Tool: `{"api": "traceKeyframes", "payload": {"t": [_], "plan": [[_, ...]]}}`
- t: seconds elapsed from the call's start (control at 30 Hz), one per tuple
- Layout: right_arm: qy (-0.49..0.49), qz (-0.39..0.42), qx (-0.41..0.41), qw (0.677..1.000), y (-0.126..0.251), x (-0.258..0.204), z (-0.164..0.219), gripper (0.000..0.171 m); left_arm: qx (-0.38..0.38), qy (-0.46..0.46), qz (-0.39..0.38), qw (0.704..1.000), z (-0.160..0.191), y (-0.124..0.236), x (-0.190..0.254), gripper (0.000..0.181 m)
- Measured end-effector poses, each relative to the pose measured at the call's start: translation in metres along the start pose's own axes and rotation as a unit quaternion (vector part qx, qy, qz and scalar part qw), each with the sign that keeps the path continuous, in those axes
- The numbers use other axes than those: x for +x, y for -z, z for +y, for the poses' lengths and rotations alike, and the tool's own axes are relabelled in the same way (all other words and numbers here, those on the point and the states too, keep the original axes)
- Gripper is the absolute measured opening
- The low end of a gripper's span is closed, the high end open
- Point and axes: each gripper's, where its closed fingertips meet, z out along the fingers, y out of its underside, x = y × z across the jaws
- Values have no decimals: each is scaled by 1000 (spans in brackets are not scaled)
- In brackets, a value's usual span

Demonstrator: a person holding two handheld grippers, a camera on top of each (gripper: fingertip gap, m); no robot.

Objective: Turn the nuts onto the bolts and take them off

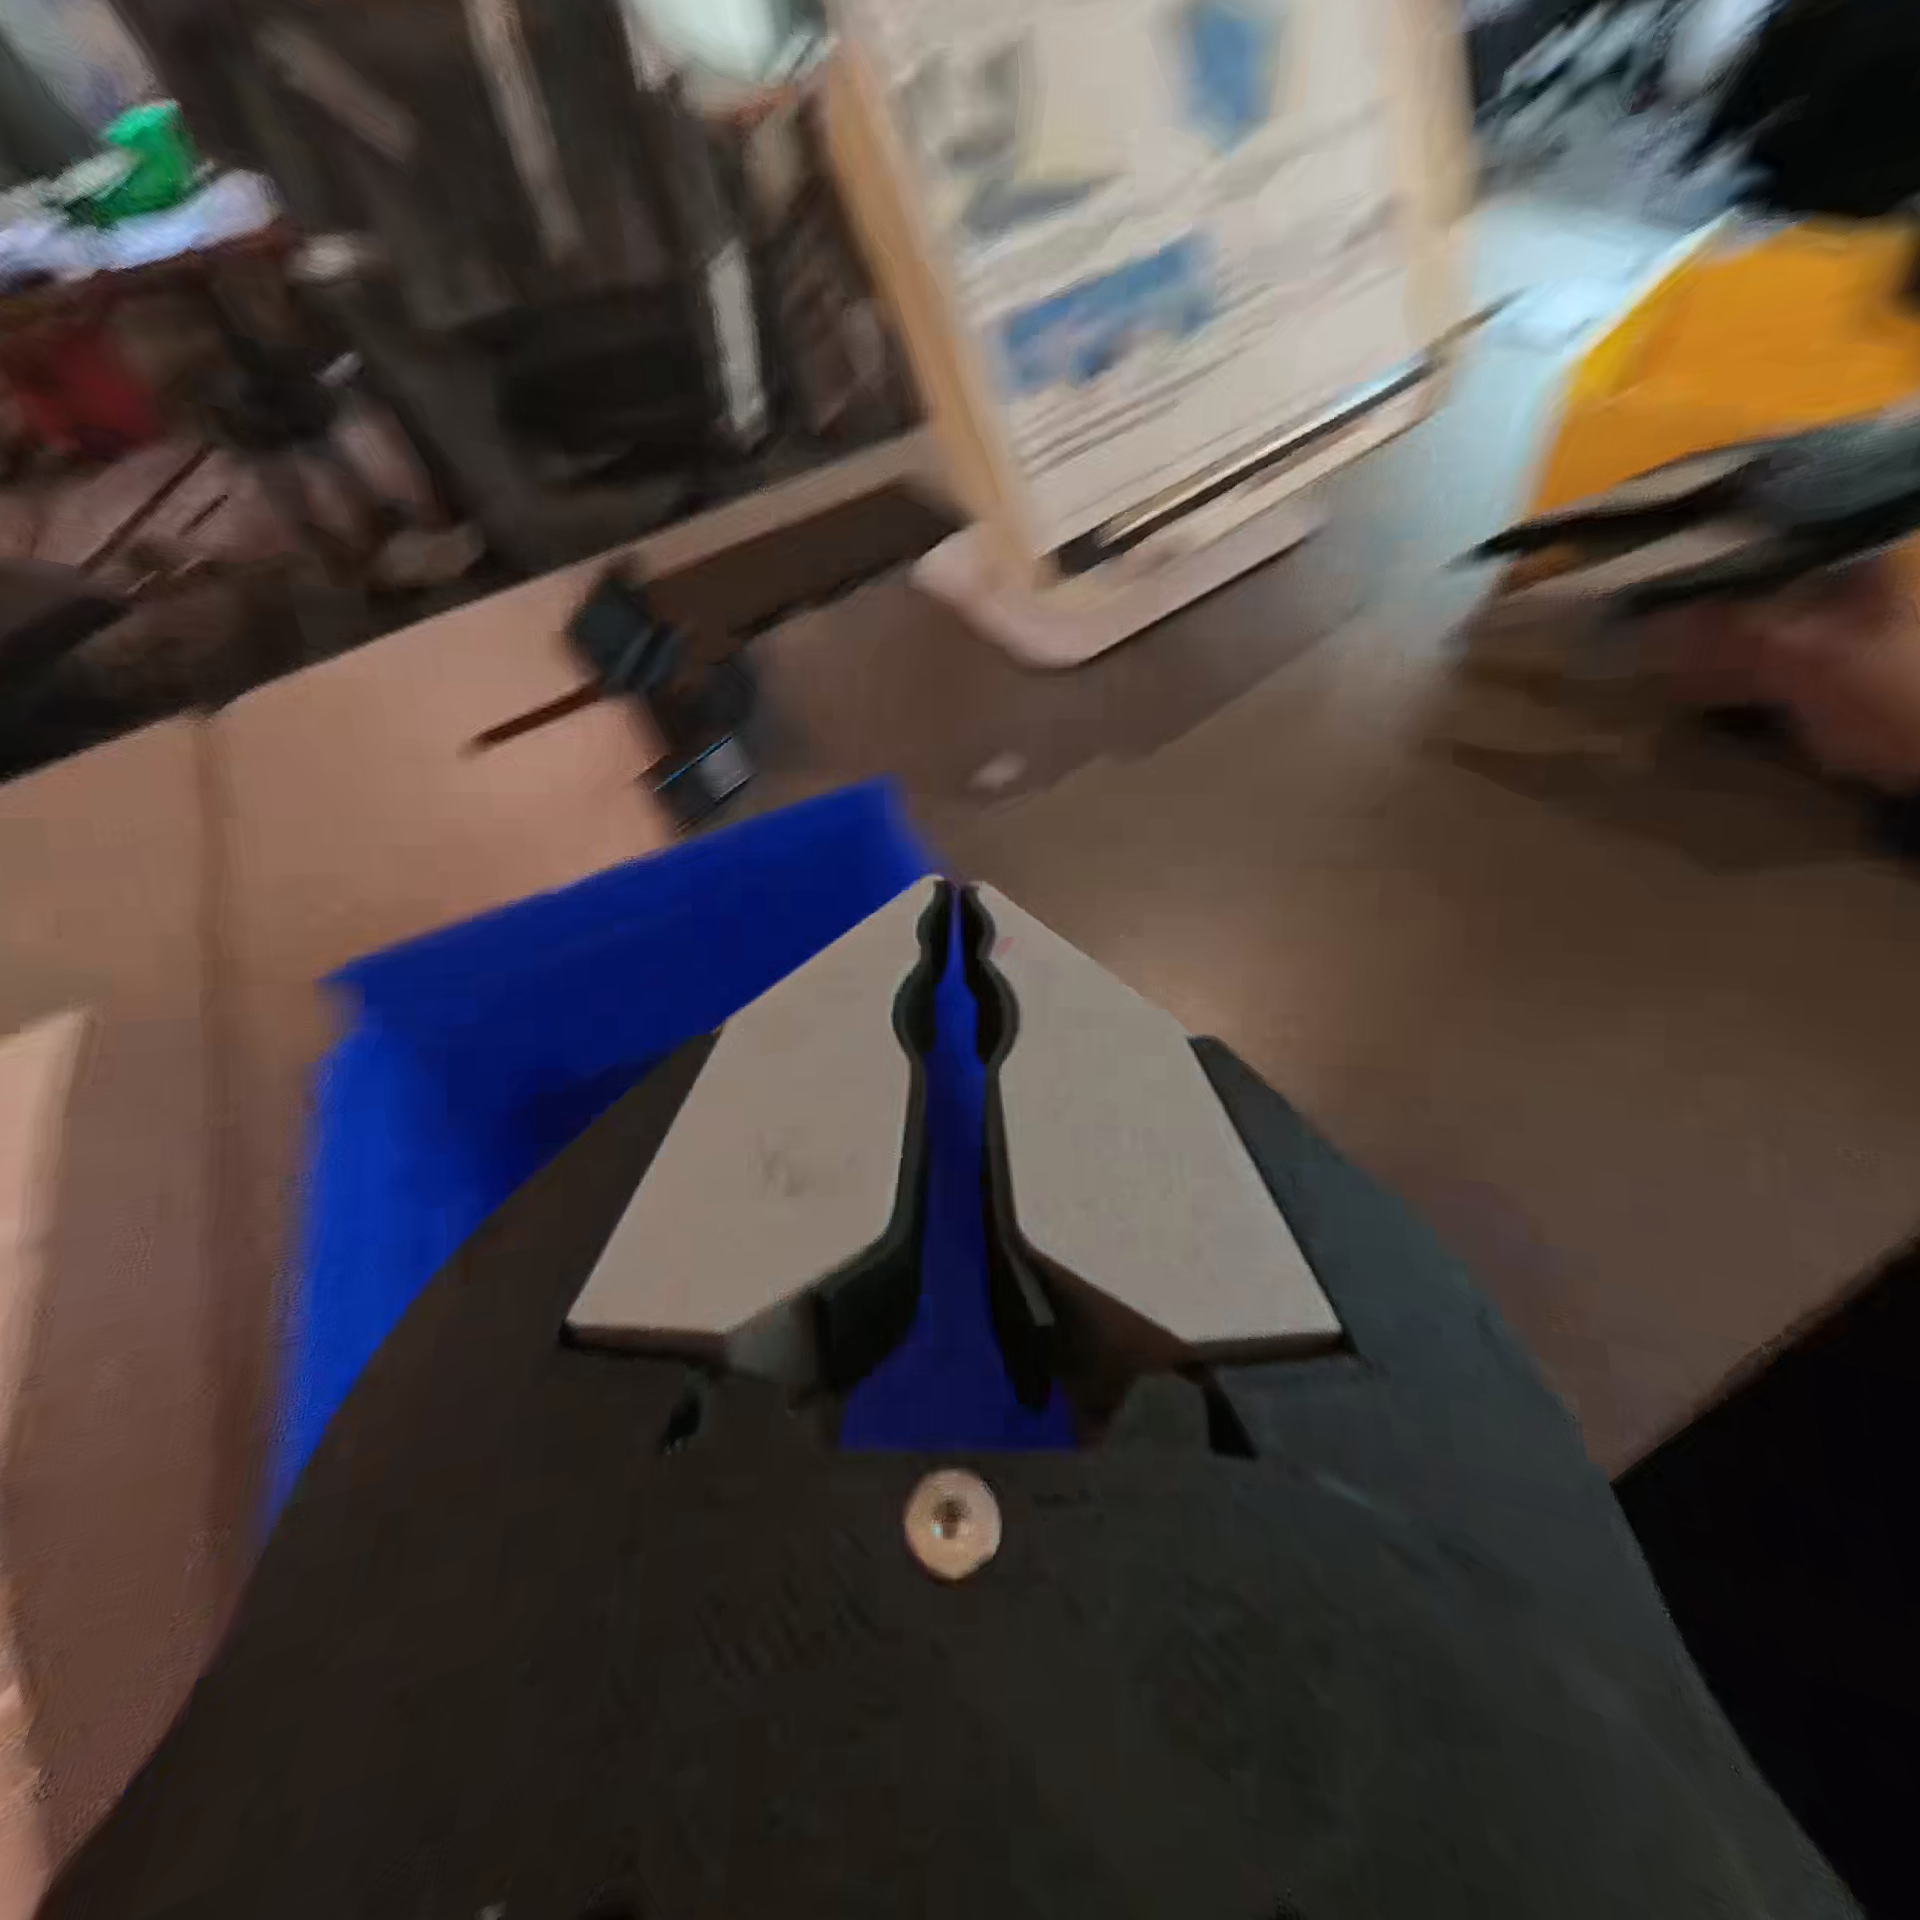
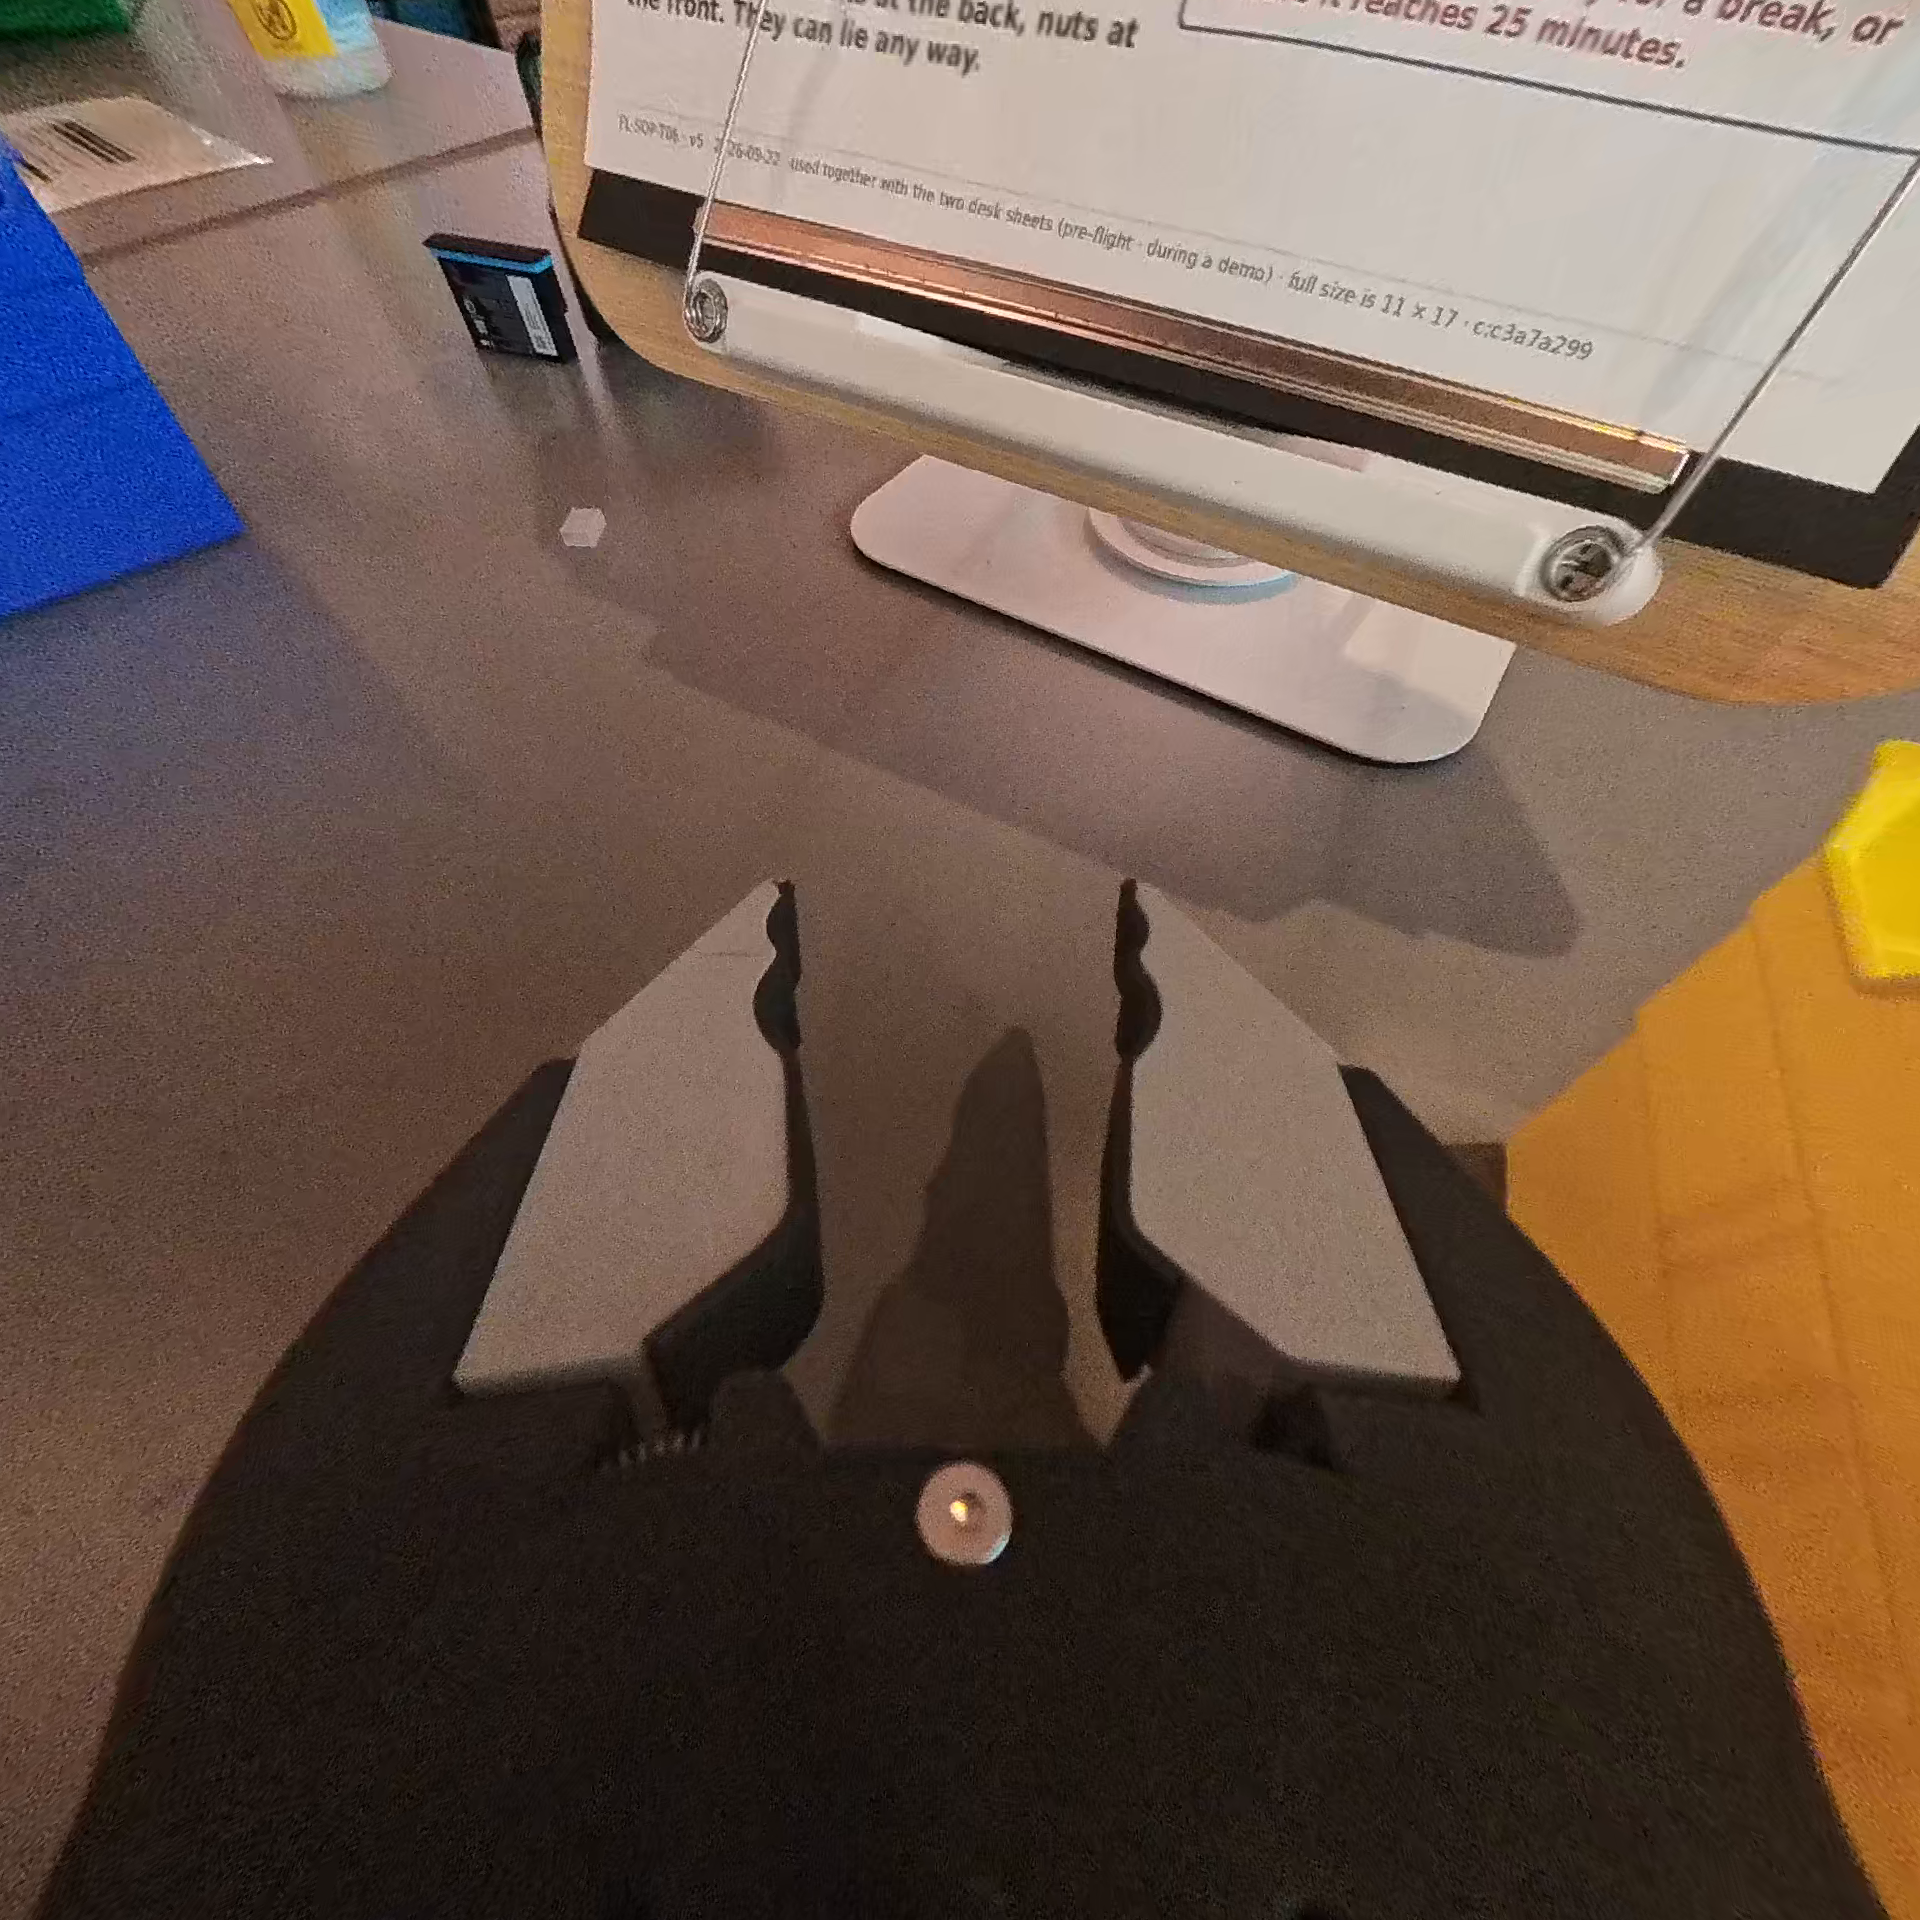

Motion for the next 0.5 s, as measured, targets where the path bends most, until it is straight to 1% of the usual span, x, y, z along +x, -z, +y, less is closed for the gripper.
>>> {"api": "traceKeyframes", "payload": {"t": [0.03,0.07,0.1,0.17,0.23,0.33,0.4,0.43,0.5], "plan": [[-6,-5,0,1000,0,0,0,58,-49,-9,-54,997,21,-1,-37,19],[-12,-9,-3,1000,-1,0,1,58,-95,-12,-108,990,43,-4,-74,37],[-18,-13,-6,1000,-1,0,2,58,-134,-7,-127,983,64,-8,-98,31],[-25,-16,-3,1000,-1,1,1,56,-201,37,-117,972,103,-24,-121,27],[-32,-25,3,999,1,-1,0,56,-253,50,-104,960,132,-41,-130,19],[-47,-42,9,998,3,-6,-1,56,-316,28,-109,942,161,-58,-141,7],[-60,-50,14,997,5,-7,-2,56,-348,3,-121,930,168,-62,-145,0],[-70,-59,16,996,6,-9,-2,56,-371,-9,-122,920,173,-61,-145,0],[-87,-85,20,992,8,-17,-3,55,-433,-53,-143,889,189,-53,-149,0]]}}
